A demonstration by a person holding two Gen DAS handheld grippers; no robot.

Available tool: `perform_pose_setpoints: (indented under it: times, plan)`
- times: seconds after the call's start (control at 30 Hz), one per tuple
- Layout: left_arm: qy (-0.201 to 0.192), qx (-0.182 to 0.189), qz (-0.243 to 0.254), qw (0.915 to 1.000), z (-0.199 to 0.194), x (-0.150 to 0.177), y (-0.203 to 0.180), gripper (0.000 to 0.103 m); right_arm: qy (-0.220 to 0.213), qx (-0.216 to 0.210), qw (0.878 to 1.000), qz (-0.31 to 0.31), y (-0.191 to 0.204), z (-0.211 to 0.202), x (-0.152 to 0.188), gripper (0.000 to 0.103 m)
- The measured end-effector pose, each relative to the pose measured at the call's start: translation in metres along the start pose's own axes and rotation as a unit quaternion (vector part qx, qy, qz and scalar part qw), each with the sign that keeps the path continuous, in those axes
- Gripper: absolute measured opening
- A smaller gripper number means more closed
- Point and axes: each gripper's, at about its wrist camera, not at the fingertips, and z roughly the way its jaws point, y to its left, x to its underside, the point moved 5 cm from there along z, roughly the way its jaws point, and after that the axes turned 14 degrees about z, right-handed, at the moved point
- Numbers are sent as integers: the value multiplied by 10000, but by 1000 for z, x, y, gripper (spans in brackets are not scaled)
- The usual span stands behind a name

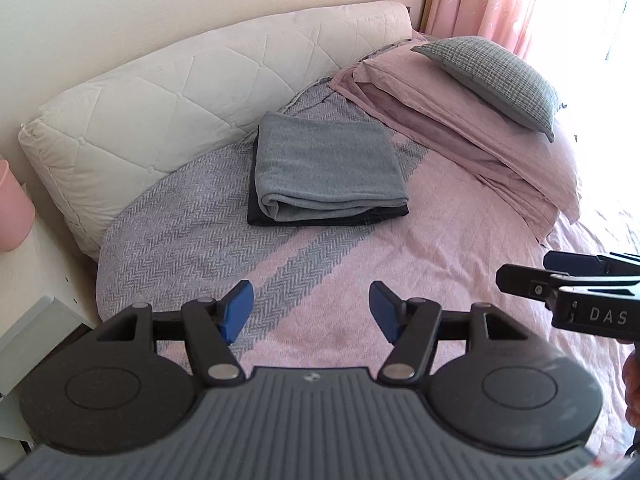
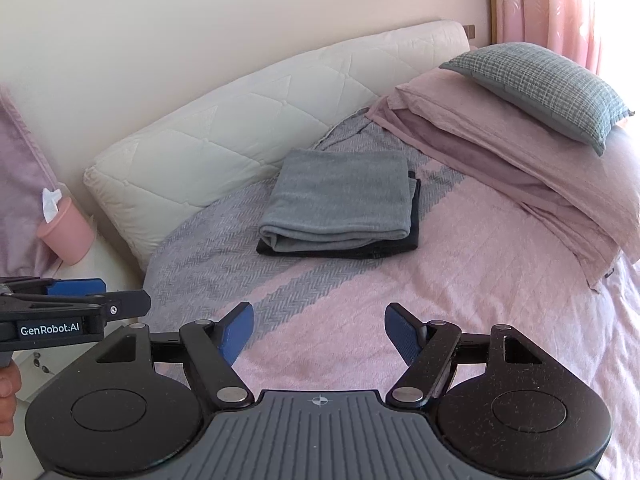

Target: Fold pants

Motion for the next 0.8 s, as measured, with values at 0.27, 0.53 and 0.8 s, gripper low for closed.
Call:
perform_pose_setpoints:
  times: [0.27, 0.53, 0.8]
  plan:
    - [-19, 25, 22, 10000, -2, 6, -6, 60, 42, 2, 10000, -25, -1, -4, 9, 70]
    - [-1, 65, 57, 10000, -3, 8, -8, 60, 51, 11, 10000, -30, 0, -4, 10, 70]
    - [0, 77, 68, 9999, -3, 7, -6, 60, 105, 16, 9999, -78, 4, 0, 11, 70]
